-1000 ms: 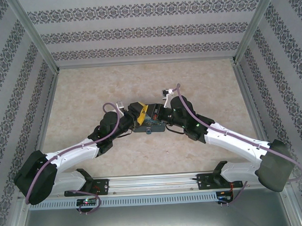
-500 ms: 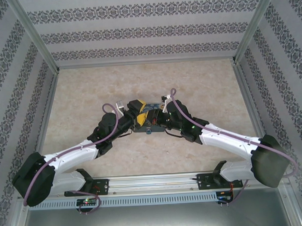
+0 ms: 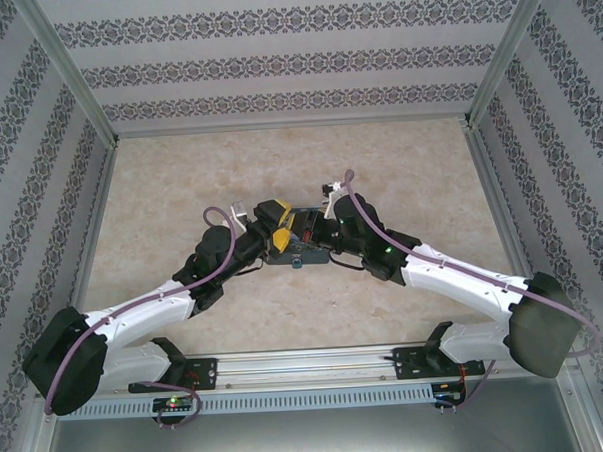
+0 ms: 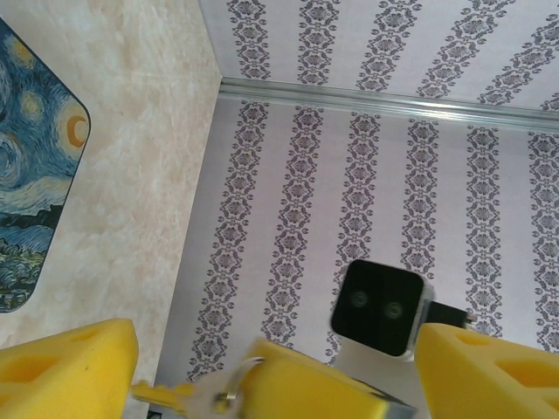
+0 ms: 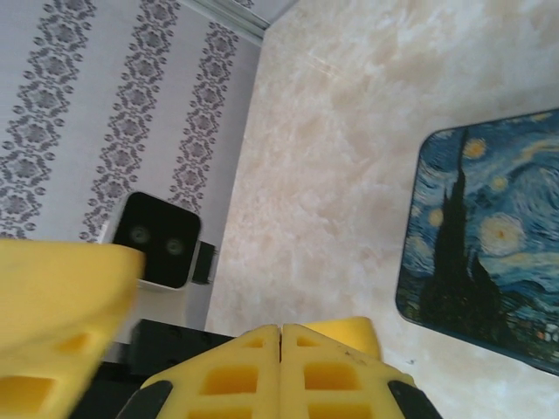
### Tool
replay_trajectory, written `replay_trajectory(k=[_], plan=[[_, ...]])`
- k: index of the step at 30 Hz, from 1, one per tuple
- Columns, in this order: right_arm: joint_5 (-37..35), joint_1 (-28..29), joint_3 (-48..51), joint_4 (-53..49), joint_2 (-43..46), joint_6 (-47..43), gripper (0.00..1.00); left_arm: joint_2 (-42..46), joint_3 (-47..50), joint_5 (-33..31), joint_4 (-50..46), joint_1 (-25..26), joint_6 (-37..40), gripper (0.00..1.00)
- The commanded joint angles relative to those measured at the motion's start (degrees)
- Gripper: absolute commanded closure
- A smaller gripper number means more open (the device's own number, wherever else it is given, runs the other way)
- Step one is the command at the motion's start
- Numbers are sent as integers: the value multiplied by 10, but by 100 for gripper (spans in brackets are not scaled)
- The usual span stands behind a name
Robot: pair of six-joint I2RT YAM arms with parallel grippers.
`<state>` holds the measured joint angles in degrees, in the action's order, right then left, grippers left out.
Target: Unlock the padlock with the key
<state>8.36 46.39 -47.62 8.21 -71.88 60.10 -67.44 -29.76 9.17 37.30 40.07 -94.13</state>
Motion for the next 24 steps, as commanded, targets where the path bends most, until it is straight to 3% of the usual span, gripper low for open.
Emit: replay_trajectory(k=[1, 24], plan=[[0, 11, -23, 1, 9, -6, 100, 7, -6, 1, -3, 7, 14, 17], [-5, -1, 35, -1, -7, 7, 100, 39, -12, -7, -35, 7, 40, 17]])
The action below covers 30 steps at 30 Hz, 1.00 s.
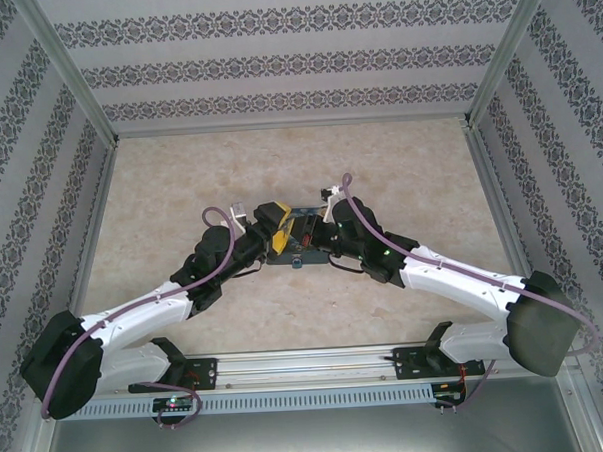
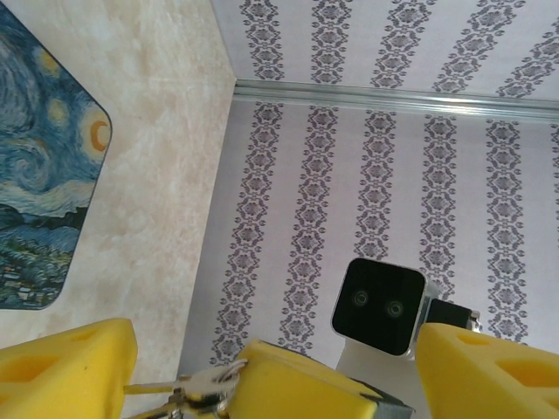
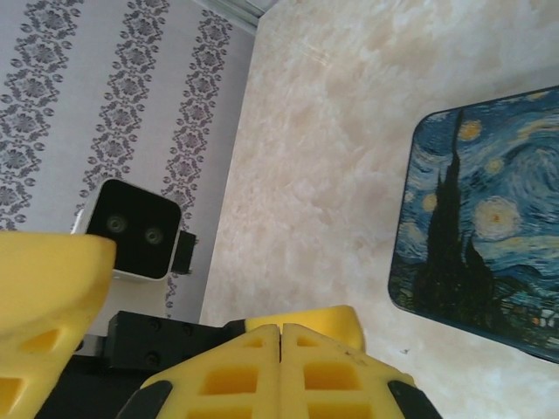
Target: Unlock the padlock with the key
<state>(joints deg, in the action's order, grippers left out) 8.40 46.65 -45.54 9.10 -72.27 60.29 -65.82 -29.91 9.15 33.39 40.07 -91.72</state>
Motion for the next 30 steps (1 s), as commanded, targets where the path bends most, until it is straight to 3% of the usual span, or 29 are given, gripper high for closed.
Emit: replay_trajectory(k=[1, 18, 30], plan=[[-6, -4, 15, -10, -3, 4, 100, 24, -11, -7, 3, 7, 17, 18], [1, -1, 13, -6, -1, 4, 100, 23, -8, -12, 1, 7, 22, 37], [-6, 44, 17, 0, 7, 6, 100, 25, -9, -18, -4, 7, 25, 30]])
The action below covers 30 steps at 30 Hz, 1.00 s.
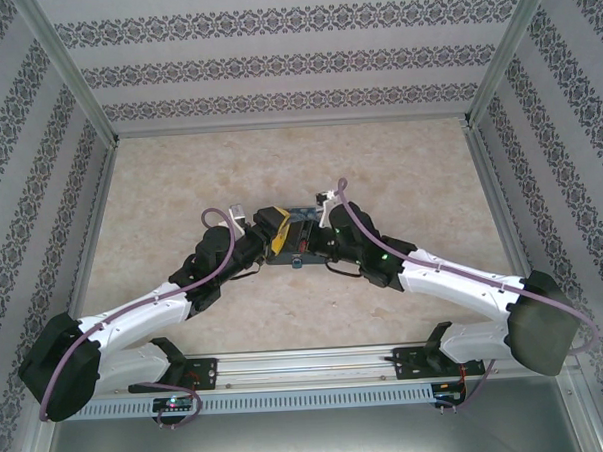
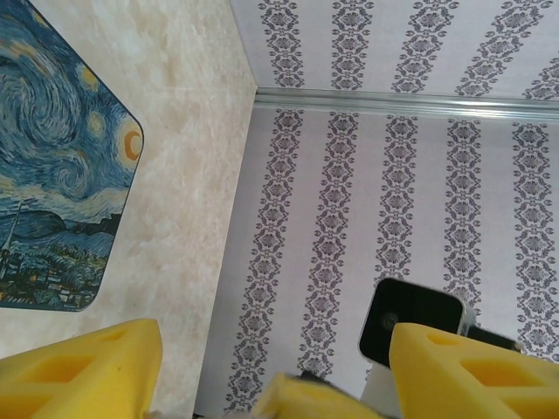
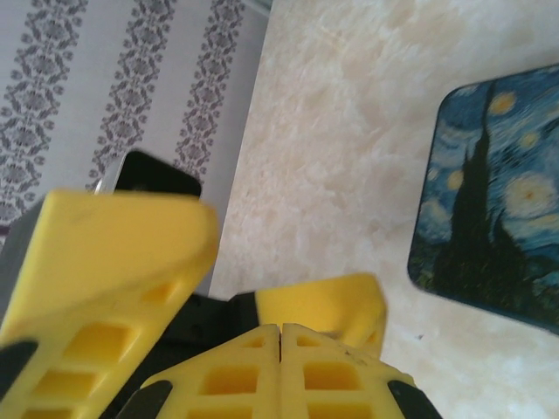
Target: Unlock the padlock with the key
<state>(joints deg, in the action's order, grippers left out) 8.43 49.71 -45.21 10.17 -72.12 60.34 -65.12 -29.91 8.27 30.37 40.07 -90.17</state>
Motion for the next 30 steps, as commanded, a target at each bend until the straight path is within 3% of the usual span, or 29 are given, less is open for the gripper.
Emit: replay_trajectory(k=[1, 17, 30], plan=[[-11, 16, 18, -12, 6, 5, 100, 20, -10, -9, 25, 7, 10, 30], [-41, -15, 49, -17, 29, 12, 100, 31, -5, -11, 16, 8, 11, 33], [-30, -25, 16, -21, 26, 2, 100, 28, 1, -11, 8, 8, 16, 31]])
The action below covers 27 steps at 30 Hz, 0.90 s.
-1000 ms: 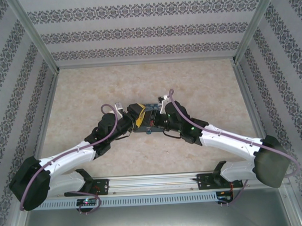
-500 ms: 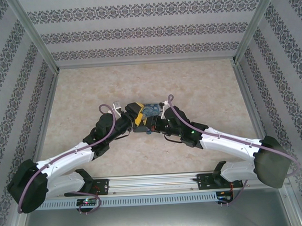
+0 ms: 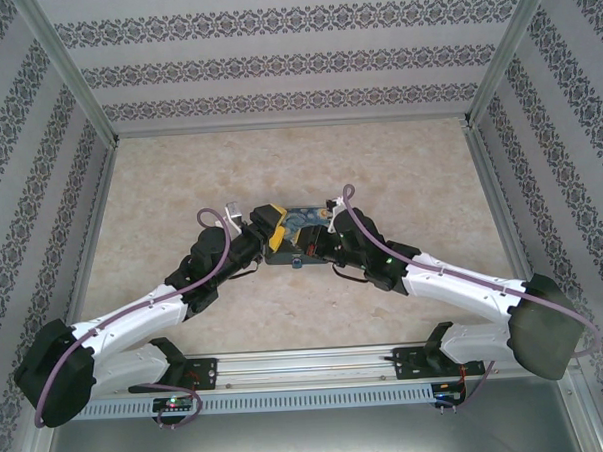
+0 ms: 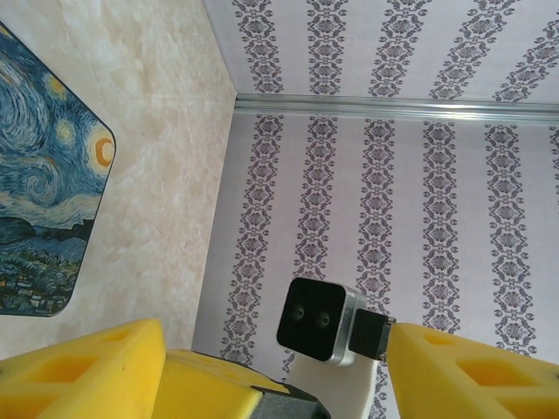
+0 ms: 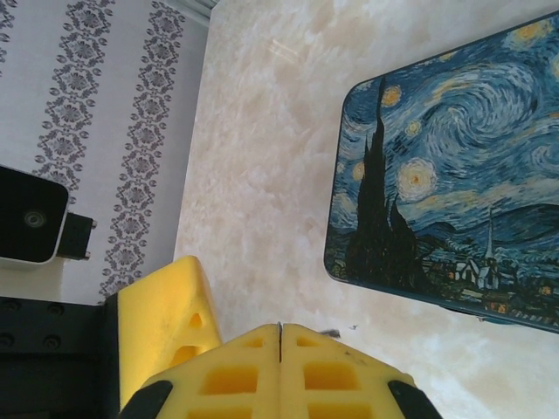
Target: Unlock the padlock with the key
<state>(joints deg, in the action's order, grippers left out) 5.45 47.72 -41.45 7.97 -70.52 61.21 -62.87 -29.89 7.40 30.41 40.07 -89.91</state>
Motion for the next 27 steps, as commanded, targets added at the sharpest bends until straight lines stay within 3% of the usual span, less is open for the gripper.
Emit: replay_trajectory(k=[1, 27], plan=[[-1, -5, -26, 1, 11, -8, 100, 5, 2, -4, 3, 7, 13, 31], [3, 19, -75, 12, -29, -5, 100, -10, -8, -4, 11, 7, 9, 26]])
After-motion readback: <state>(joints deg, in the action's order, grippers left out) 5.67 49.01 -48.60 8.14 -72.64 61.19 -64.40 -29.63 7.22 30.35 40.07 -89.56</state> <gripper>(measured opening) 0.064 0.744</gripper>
